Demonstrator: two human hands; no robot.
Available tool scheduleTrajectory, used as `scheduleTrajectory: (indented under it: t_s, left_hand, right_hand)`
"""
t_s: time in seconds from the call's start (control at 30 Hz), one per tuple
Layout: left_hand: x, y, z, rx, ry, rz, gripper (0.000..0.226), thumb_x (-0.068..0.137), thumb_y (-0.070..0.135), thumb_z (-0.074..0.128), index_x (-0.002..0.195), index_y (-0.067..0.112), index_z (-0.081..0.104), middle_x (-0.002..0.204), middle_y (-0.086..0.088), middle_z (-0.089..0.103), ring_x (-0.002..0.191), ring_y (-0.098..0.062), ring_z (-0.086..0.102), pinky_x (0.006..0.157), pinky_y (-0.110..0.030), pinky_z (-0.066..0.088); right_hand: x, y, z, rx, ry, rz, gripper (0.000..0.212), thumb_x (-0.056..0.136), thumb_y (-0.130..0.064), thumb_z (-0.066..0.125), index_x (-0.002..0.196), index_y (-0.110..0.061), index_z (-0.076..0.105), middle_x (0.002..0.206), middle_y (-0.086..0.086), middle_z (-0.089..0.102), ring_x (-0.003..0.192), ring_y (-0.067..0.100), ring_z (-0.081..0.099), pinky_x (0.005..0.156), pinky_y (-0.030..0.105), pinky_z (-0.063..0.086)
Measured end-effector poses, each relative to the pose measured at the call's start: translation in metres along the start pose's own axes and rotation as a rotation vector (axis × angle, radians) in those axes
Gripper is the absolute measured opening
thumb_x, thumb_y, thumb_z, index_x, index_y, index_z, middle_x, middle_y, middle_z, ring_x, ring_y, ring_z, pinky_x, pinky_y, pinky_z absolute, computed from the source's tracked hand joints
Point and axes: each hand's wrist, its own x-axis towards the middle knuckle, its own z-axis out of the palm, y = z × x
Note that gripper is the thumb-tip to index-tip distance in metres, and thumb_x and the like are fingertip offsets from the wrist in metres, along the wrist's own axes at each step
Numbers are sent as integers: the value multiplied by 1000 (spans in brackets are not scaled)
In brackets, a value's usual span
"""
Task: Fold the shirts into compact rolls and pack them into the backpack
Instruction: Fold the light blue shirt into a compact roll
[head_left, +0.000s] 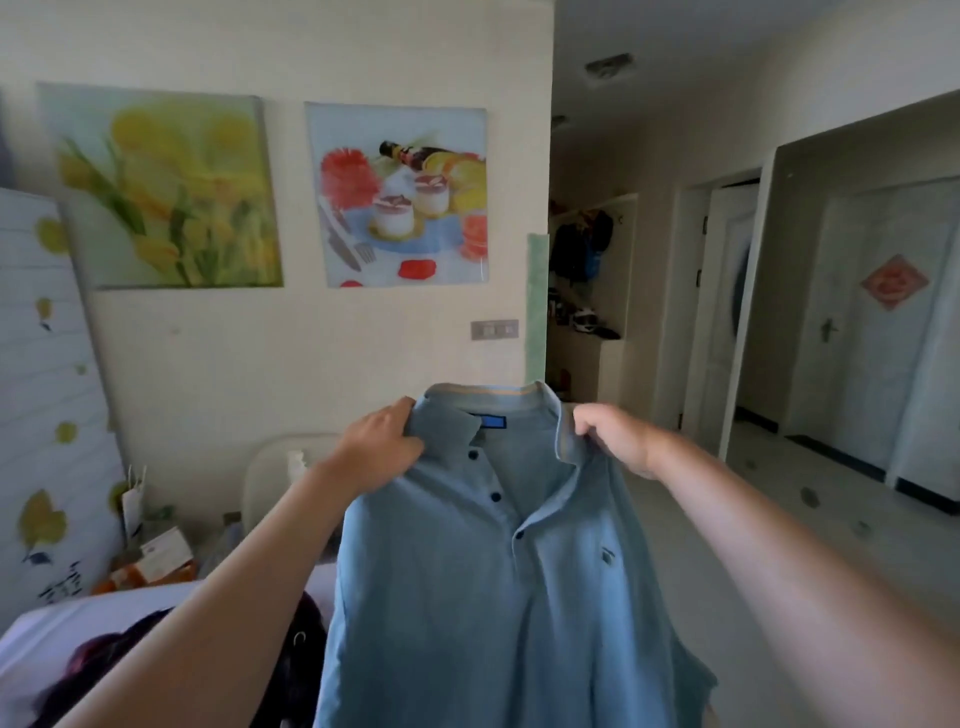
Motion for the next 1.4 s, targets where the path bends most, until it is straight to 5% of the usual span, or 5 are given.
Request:
scheduleTrajectory:
  t_s: [0.17,0.37,0.7,1.03,1.4]
  left_hand:
    - [14,-34,80,-53,-205,-57,31,81,6,48,109,8,62,108,-9,64,104,-29,60,75,-28,40]
    - [35,-82,180,-68,-292,-153,17,86,11,52,101,14,61,102,-11,66,93,-28,59,76,-30,42]
    - [85,-151,296,238,-165,-338,23,97,30,49,100,14,66,110,-12,57,98,-31,54,77,-38,48]
    - [73,-129,417,13,-363,-153,44,95,17,49,138,23,47,135,-3,47,125,-26,45,102,-41,41]
    - [18,-133,503,234,-981,-49,78,97,56,44,155,39,-6,162,5,-22,150,-30,-13,120,-55,11]
  right_hand:
    - [32,73,26,-349,-151,103,41,86,5,41,116,-12,64,108,0,59,99,16,52,76,23,38]
    - [82,175,51,-446,-138,156,25,87,-15,70,65,-23,62,74,-4,66,75,13,60,63,28,40]
    - [177,284,117,-582,96,209,44,92,-52,58,69,-21,37,63,-6,46,61,16,44,52,33,25]
    - [190,404,155,-377,-259,439,40,101,-5,45,139,-17,52,138,2,56,125,21,54,95,25,40]
    - [143,469,180,-510,-270,320,34,83,-28,66,63,-24,39,79,-4,46,75,18,44,70,33,36]
